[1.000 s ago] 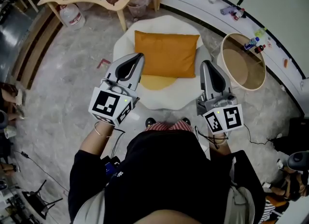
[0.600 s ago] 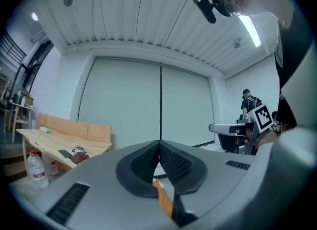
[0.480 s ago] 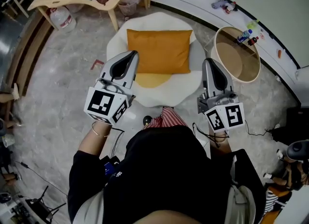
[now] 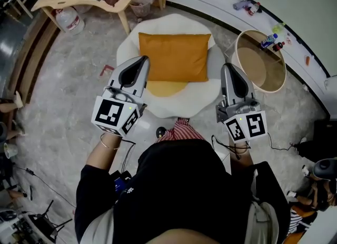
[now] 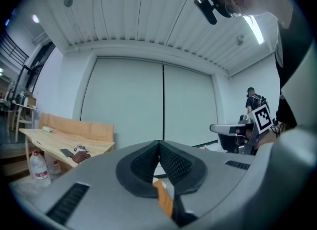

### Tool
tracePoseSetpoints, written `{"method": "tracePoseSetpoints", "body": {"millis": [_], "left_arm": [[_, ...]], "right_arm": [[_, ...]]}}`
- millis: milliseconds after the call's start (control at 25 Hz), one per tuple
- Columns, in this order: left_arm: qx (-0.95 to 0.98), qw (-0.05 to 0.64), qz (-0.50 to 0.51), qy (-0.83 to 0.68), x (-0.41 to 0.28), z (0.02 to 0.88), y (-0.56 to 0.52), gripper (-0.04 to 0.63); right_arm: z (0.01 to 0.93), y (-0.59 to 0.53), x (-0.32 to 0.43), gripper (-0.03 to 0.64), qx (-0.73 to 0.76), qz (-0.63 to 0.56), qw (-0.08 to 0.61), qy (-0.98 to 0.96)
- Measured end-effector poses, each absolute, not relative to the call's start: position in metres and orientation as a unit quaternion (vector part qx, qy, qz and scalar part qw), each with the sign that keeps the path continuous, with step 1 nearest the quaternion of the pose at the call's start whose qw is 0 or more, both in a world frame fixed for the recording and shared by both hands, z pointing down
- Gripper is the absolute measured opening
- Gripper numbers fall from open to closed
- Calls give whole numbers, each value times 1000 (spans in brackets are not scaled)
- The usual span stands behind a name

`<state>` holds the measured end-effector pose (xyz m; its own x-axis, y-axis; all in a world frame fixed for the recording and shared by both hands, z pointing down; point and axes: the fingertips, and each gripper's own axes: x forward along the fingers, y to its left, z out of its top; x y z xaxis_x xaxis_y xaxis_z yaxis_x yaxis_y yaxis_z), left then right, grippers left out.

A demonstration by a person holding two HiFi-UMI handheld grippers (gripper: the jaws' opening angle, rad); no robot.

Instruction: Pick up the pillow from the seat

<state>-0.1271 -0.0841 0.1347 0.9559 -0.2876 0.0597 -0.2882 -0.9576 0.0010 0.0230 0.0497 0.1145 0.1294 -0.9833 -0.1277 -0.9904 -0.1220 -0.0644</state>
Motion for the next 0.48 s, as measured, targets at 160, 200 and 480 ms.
{"method": "tracePoseSetpoints", "body": {"millis": [160, 200, 480], "left_arm": [[989, 4, 33, -147, -112, 138, -89, 9], [988, 5, 33, -148, -108, 138, -90, 9], [987, 10, 43, -155, -82, 146, -100, 9]], "right_arm": [[119, 42, 36, 23, -746, 24, 65, 663], [120, 40, 39, 23, -744, 24, 65, 665], [130, 25, 65, 23, -737, 15, 65, 673]]}}
